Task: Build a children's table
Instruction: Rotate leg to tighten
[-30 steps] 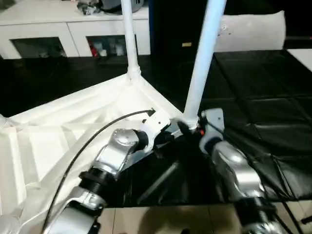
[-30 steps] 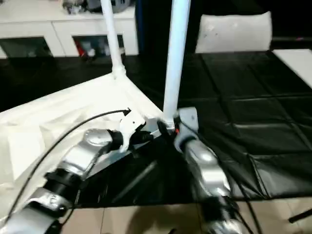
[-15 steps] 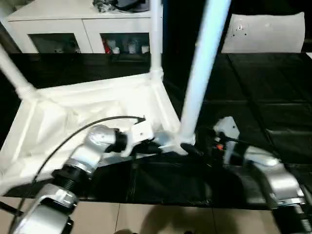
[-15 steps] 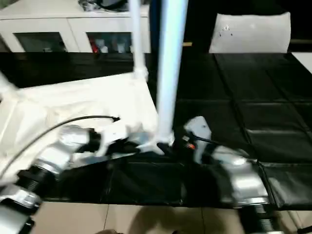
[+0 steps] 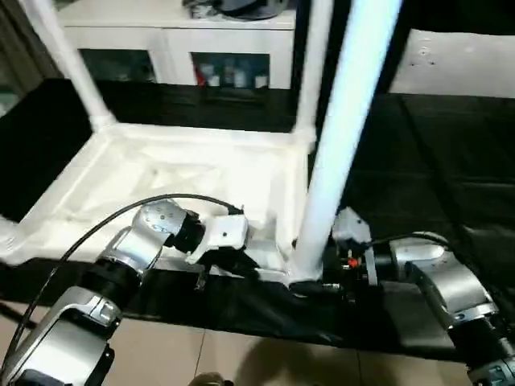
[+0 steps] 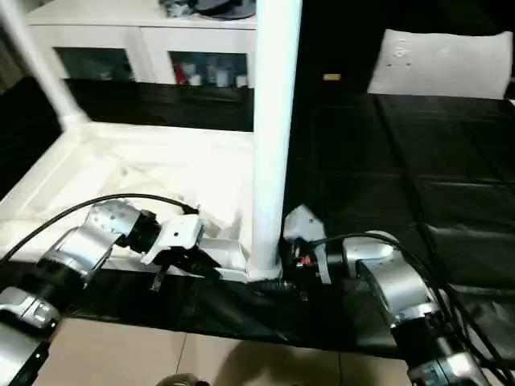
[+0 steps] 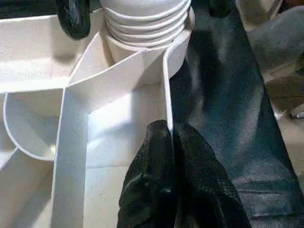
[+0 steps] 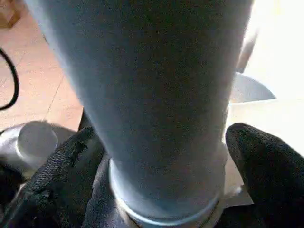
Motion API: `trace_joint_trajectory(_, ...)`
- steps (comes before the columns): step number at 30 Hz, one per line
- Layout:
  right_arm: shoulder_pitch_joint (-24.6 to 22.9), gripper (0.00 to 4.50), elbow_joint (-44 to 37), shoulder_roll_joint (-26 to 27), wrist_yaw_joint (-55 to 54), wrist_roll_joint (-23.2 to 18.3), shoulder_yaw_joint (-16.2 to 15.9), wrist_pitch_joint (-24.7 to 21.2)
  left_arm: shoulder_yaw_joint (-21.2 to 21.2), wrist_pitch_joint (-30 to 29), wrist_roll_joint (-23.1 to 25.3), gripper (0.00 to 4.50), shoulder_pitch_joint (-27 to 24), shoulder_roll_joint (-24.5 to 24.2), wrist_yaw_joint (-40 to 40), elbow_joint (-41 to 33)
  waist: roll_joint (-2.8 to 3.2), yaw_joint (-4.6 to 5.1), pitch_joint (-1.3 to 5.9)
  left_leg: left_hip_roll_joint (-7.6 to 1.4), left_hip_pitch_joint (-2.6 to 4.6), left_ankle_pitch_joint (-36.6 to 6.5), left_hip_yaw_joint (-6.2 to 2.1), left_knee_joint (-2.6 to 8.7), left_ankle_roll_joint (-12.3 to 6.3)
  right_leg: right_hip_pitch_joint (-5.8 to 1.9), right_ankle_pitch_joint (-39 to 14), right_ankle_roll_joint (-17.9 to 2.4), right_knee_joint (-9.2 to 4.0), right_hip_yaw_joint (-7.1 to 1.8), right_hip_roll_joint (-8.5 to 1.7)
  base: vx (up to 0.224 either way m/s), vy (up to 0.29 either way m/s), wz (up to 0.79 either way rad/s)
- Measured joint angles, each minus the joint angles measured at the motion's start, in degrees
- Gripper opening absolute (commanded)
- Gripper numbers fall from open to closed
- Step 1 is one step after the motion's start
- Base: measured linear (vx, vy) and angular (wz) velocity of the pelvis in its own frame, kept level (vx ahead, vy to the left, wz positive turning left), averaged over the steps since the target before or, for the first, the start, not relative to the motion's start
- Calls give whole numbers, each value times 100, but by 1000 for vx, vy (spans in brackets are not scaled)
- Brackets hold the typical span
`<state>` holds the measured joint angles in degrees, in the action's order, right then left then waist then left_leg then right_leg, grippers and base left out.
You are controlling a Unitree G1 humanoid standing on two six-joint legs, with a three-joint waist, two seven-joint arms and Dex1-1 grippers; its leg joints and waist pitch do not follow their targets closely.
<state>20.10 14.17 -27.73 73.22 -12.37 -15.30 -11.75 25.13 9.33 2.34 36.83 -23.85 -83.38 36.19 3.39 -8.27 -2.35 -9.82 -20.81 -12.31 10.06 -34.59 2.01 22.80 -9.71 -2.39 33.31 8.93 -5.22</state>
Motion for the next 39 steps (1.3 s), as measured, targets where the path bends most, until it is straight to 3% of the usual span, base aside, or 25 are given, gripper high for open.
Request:
trace_joint_trajectory(2,42,389,32,-1,73,19,-53,32,17,71,4,0,46,12,-25,87,-1,-10,1,0,-3,0,0,0,0,0,-1,2,7,-1,0,0,0,0)
trace_joint_trajectory(6,76,370,194,4,164,21,-88,105,46,138,11,0,115,27,-36,204,-1,-14,1,-1,-4,-1,0,-7,5,-1,-6,10,13,-2,0,0,0,0)
trace_joint_trajectory(7,98,345,216,6,192,20,-88,110,50,179,11,0,132,30,-46,247,-1,-13,1,-1,-4,-1,0,-8,6,-1,-6,10,15,-3,0,0,0,0)
trace_joint_trajectory(11,174,329,233,10,289,-30,-88,97,55,257,11,0,155,23,-133,308,-4,-22,2,-2,-3,0,0,-8,6,-1,-7,11,18,-2,0,0,0,0)
trace_joint_trajectory(13,173,294,232,13,351,-60,-91,65,56,296,11,0,158,16,-170,318,-3,-33,2,-2,-5,1,0,-9,5,0,-6,10,18,-2,0,0,0,0)
trace_joint_trajectory(22,43,274,160,67,356,-177,-64,-75,55,283,-16,0,142,-2,-278,335,-3,-43,5,-2,-2,-1,0,-13,6,-4,-6,10,20,-3,-1,0,0,0)
trace_joint_trajectory(28,-456,274,-127,408,-279,-280,247,-188,-146,-192,-45,0,-98,73,-8,107,-1,-19,34,-2,30,-5,5,-10,15,-25,-13,21,21,-6,-2,0,0,0)
trace_joint_trajectory(30,-509,274,-121,708,-949,-151,394,-313,-309,-495,-4,0,-197,102,389,66,1,52,34,-1,104,-7,9,0,55,-82,-24,40,17,-7,-1,0,0,0)
trace_joint_trajectory(32,-509,274,-43,1140,-1839,20,616,-440,-529,-898,65,0,-275,237,968,55,2,204,27,-1,183,8,7,4,79,-125,-27,44,1,3,-1,0,0,0)
trace_joint_trajectory(34,-486,274,19,1518,-2794,190,853,-517,-680,-1343,125,0,-296,483,1542,-26,67,426,-7,-22,208,10,-23,3,83,-206,-32,54,-125,122,-14,-56,28,-7)
trace_joint_trajectory(35,-461,274,31,1622,-3163,254,935,-565,-739,-1555,124,0,-346,638,1771,-110,120,587,-18,-47,204,9,-64,6,82,-286,-36,61,-240,225,-15,-40,65,-9)
trace_joint_trajectory(36,-429,274,78,1728,-3441,313,1026,-593,-785,-1708,113,0,-372,758,1965,-148,151,656,-29,-77,175,9,-84,11,82,-334,-77,99,-246,265,-15,-67,56,-5)
trace_joint_trajectory(37,-382,273,132,1883,-3771,366,1133,-643,-861,-1895,98,0,-389,907,2186,-173,127,692,-52,-76,185,10,-80,4,82,-327,-183,122,-98,208,-12,-67,56,-5)
trace_joint_trajectory(38,-309,273,220,2103,-4243,454,1281,-705,-950,-2135,93,0,-417,1132,2567,-201,3,726,-59,-10,240,10,-17,-6,83,-286,-242,91,103,-22,-25,0,0,0)
trace_joint_trajectory(39,-193,273,286,2209,-4563,524,1316,-784,-1020,-2281,93,0,-444,1248,2854,-258,-56,744,-87,55,318,8,-19,-15,85,-249,-215,109,139,-136,-23,0,0,0)
